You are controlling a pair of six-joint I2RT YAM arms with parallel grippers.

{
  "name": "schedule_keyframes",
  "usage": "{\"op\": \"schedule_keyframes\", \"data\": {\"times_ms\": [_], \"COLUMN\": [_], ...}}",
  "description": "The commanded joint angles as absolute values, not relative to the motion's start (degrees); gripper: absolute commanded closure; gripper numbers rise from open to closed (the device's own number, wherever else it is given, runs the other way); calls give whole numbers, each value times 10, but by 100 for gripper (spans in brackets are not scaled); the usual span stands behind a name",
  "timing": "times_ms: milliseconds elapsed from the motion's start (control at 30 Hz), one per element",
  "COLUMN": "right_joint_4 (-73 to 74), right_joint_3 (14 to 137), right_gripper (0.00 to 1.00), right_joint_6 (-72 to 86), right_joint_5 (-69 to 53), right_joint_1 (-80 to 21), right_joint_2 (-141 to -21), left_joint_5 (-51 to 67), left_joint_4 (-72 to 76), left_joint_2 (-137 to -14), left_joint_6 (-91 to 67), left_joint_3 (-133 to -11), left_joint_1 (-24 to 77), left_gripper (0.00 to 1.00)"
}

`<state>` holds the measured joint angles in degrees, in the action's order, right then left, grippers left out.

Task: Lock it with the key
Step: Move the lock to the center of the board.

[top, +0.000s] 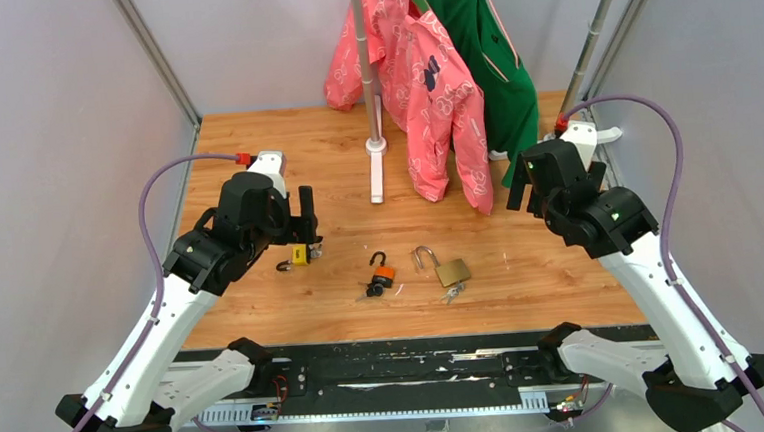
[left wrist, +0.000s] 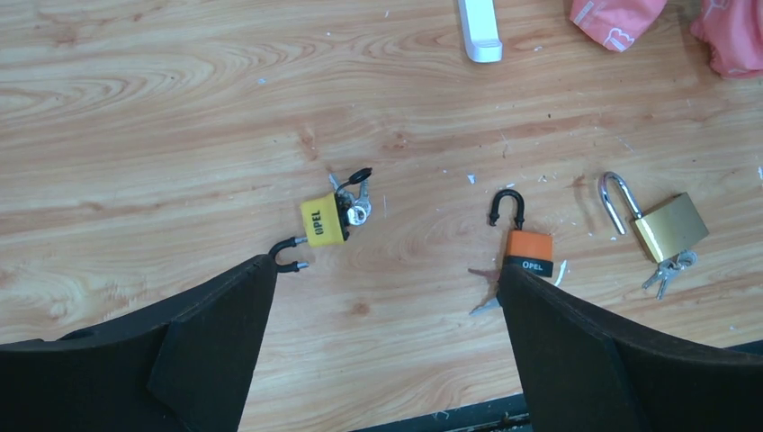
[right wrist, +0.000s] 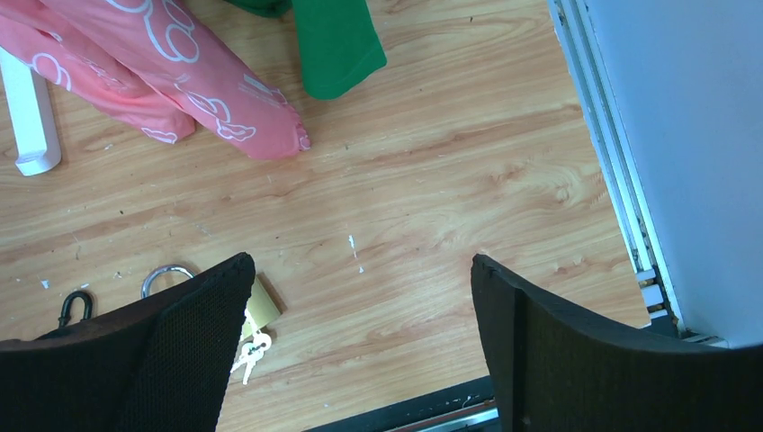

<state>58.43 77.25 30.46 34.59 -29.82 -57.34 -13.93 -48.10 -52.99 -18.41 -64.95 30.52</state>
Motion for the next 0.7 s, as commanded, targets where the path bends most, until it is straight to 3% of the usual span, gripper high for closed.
{"op": "schedule_keyframes", "data": {"times_ms": [0, 433, 533, 667], "right_joint_4": [611, 590, 574, 555], "right_joint_3": [755, 692, 669, 653], "right_gripper": [8, 10, 11, 13], "right_joint_6": [328, 340, 354, 407], "right_joint_5": [353, 275, 272, 291], "right_joint_1": [-292, -298, -354, -508], "right_joint_2": [-566, -549, -562, -637], "left_joint_5": [-124, -116, -107, -99], "left_joint_4": [-471, -473, -472, -476], "left_joint_2": [-528, -521, -513, -497], "left_joint_6": [-180, -176, -190, -216], "left_joint_3": [-662, -640, -617, -581], "left_joint_1": [308, 308, 308, 310], "left_gripper": [0, 0, 0, 0]}}
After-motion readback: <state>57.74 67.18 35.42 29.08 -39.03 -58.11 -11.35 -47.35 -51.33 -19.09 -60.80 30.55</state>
